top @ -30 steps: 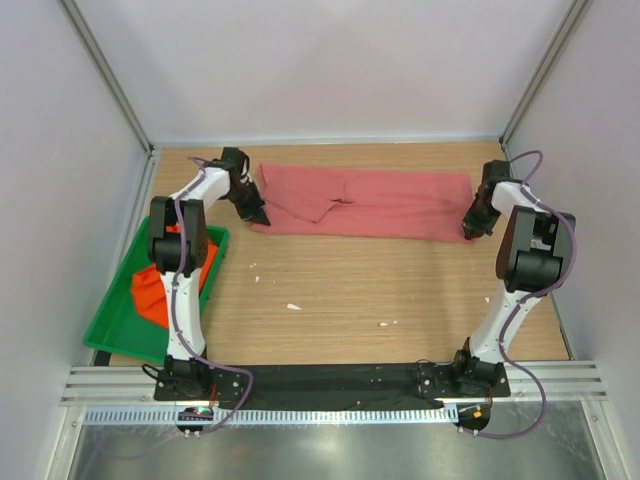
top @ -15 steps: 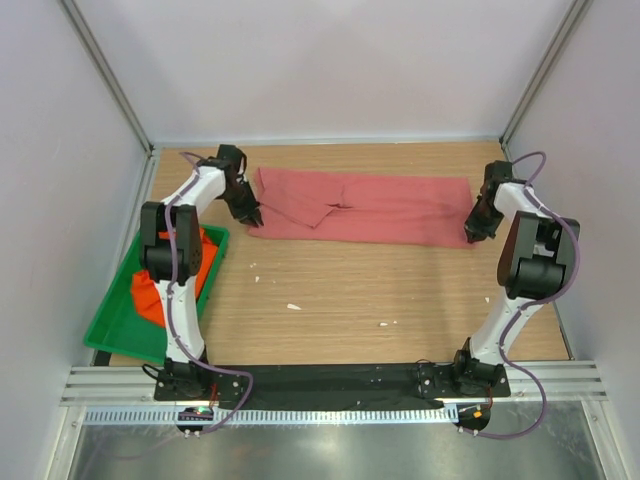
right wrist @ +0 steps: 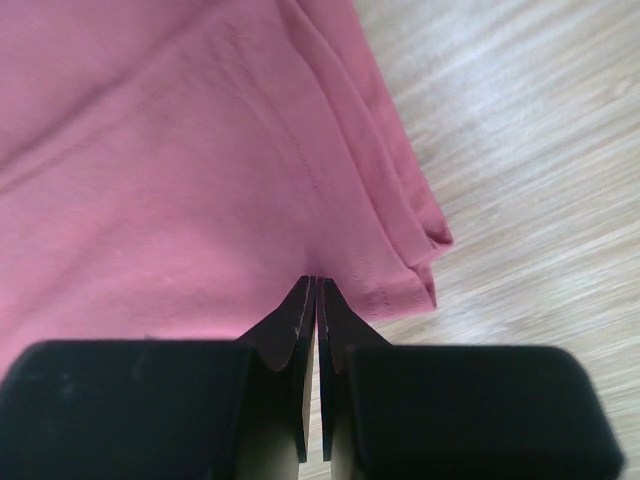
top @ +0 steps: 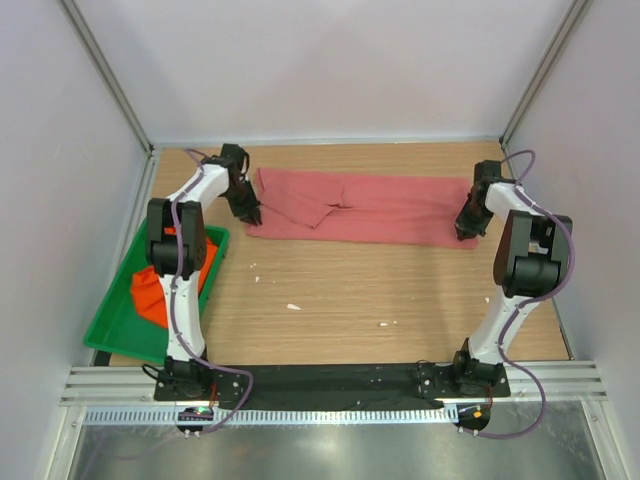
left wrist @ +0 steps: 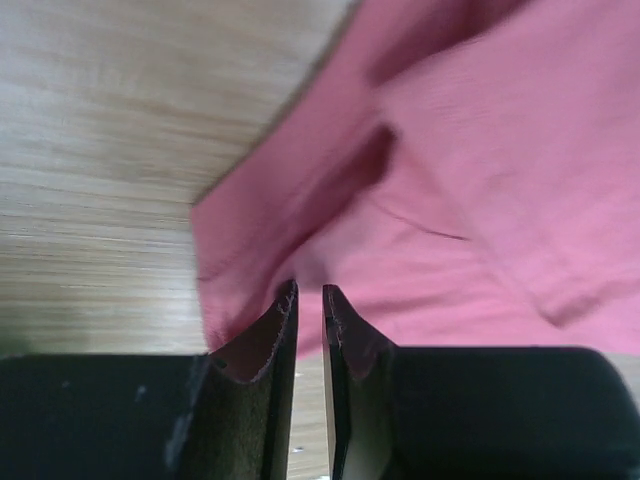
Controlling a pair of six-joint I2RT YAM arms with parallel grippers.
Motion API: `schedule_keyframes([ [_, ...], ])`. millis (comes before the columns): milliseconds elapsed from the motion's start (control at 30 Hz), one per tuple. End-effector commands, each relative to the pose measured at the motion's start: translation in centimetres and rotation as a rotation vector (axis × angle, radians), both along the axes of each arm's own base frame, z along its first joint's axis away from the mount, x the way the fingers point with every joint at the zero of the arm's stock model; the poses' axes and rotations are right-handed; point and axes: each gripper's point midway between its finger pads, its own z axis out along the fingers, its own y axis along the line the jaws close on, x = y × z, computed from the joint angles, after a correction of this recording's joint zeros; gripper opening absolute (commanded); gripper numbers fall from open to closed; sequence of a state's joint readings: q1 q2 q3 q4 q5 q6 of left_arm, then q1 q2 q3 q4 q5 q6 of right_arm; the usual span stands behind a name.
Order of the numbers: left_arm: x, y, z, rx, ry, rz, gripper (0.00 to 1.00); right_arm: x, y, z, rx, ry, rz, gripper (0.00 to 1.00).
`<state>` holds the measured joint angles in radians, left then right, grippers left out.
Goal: Fold and stack the t-shirts
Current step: Fold the tshirt
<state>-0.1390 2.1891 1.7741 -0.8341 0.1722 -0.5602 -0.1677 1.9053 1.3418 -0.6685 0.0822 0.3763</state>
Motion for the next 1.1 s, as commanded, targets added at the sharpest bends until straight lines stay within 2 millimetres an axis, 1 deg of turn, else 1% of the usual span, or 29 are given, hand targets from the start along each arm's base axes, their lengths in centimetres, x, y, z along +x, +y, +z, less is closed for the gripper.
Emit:
schedule_keyframes([
  [0, -1.7, 1.3, -3.0, 0.073, 0.063, -0.015, 0.16, -1.4, -1.0, -1.7, -0.028, 0.035, -0.018, 0.09],
  [33, -2.1, 1.7, -3.8, 0.089, 0.085, -0.016, 0.16, -2.1, -1.3, -2.4, -0.029, 0.050, -0.028, 0.10],
  [133, -2.3, 2.2, -4.3, 0.105, 0.103, -0.012, 0.15, -3.2, -1.6, -3.2, -0.038, 0.081, -0.027, 0.09],
  [200, -1.9, 2.3, -3.4, 0.112, 0.080, -0.014, 0.15, -3.6, -1.8, -2.8, -0.053, 0.088, -0.021, 0.10],
  [233, -1.8, 2.4, -2.9, 0.116, 0.068, -0.012, 0.17, -3.8, -1.8, -2.6, -0.053, 0.090, -0.022, 0.10],
  [267, -1.4, 2.4, -1.4, 0.117, 0.029, -0.008, 0.18, -3.7, -1.8, -2.1, -0.053, 0.077, -0.025, 0.10],
  [333, -0.9, 2.4, 0.2, 0.115, -0.013, 0.002, 0.22, -3.3, -1.4, -0.6, -0.040, 0.040, -0.021, 0.10],
  [367, -0.6, 2.3, 1.3, 0.111, -0.041, 0.008, 0.24, -2.8, -1.3, 0.3, -0.039, 0.018, -0.028, 0.13],
  [400, -0.2, 2.2, 3.1, 0.101, -0.085, 0.019, 0.26, -2.6, -1.0, 0.9, -0.040, 0.008, -0.019, 0.15],
  [433, 0.1, 1.9, 4.2, 0.095, -0.117, 0.024, 0.31, -2.5, -0.7, 1.9, -0.041, -0.006, -0.014, 0.18],
  [467, 0.4, 1.6, 5.2, 0.085, -0.146, 0.029, 0.33, -1.8, -0.5, 2.9, -0.045, -0.030, -0.004, 0.24],
  [500, 0.6, 1.1, 7.0, 0.068, -0.194, 0.032, 0.36, -1.5, -0.1, 3.5, -0.045, -0.045, 0.001, 0.28],
  [533, 1.2, 0.3, 7.8, 0.033, -0.228, 0.050, 0.43, -1.2, 0.8, 4.4, -0.042, -0.064, 0.014, 0.31],
  [567, 1.3, -0.2, 8.4, 0.014, -0.245, 0.057, 0.45, -0.6, 1.3, 5.2, -0.034, -0.089, 0.022, 0.34],
  [600, 1.4, -1.3, 8.7, -0.006, -0.255, 0.056, 0.48, -0.2, 1.9, 5.7, -0.024, -0.108, 0.035, 0.36],
  [633, 1.7, -2.2, 8.9, -0.034, -0.259, 0.067, 0.51, 0.4, 3.0, 6.5, -0.020, -0.137, 0.068, 0.38],
  [667, 1.8, -3.1, 9.0, -0.058, -0.257, 0.071, 0.52, 0.9, 3.5, 7.0, -0.028, -0.156, 0.087, 0.42],
  [700, 1.8, -4.2, 8.8, -0.078, -0.249, 0.065, 0.52, 1.3, 4.1, 7.2, -0.030, -0.164, 0.114, 0.44],
  [733, 2.0, -5.2, 8.1, -0.096, -0.235, 0.067, 0.54, 1.6, 4.9, 7.4, -0.025, -0.172, 0.160, 0.45],
  [767, 2.2, -6.1, 8.0, -0.122, -0.226, 0.089, 0.54, 2.4, 6.1, 7.4, -0.025, -0.174, 0.206, 0.48],
  [800, 2.2, -7.6, 7.7, -0.129, -0.229, 0.077, 0.57, 2.5, 6.6, 7.2, -0.027, -0.160, 0.234, 0.49],
  [833, 2.5, -8.4, 7.2, -0.125, -0.227, 0.080, 0.58, 3.5, 6.4, 8.0, -0.043, -0.174, 0.256, 0.49],
  [867, 2.7, -8.8, 6.9, -0.104, -0.232, 0.096, 0.59, 3.8, 8.5, 6.8, -0.045, -0.141, 0.313, 0.50],
  [900, 2.6, -10.0, 6.4, -0.087, -0.235, 0.084, 0.62, 4.1, 9.2, 6.6, -0.047, -0.133, 0.329, 0.51],
  [933, 2.7, -10.5, 5.8, -0.070, -0.235, 0.085, 0.63, 5.0, 9.9, 7.1, -0.053, -0.151, 0.353, 0.52],
  [967, 2.8, -11.1, 5.4, -0.048, -0.244, 0.101, 0.62, 5.4, 11.2, 6.0, -0.050, -0.133, 0.389, 0.52],
  [1000, 2.6, -11.5, 4.8, -0.051, -0.229, 0.106, 0.62, 5.7, 11.9, 5.9, -0.051, -0.131, 0.407, 0.52],
  [1033, 2.8, -11.3, 3.6, -0.023, -0.218, 0.129, 0.62, 6.3, 12.5, 6.1, -0.058, -0.141, 0.431, 0.53],
  [1067, 2.7, -11.3, 2.9, -0.011, -0.208, 0.145, 0.62, 6.6, 13.0, 5.8, -0.061, -0.138, 0.448, 0.52],
])
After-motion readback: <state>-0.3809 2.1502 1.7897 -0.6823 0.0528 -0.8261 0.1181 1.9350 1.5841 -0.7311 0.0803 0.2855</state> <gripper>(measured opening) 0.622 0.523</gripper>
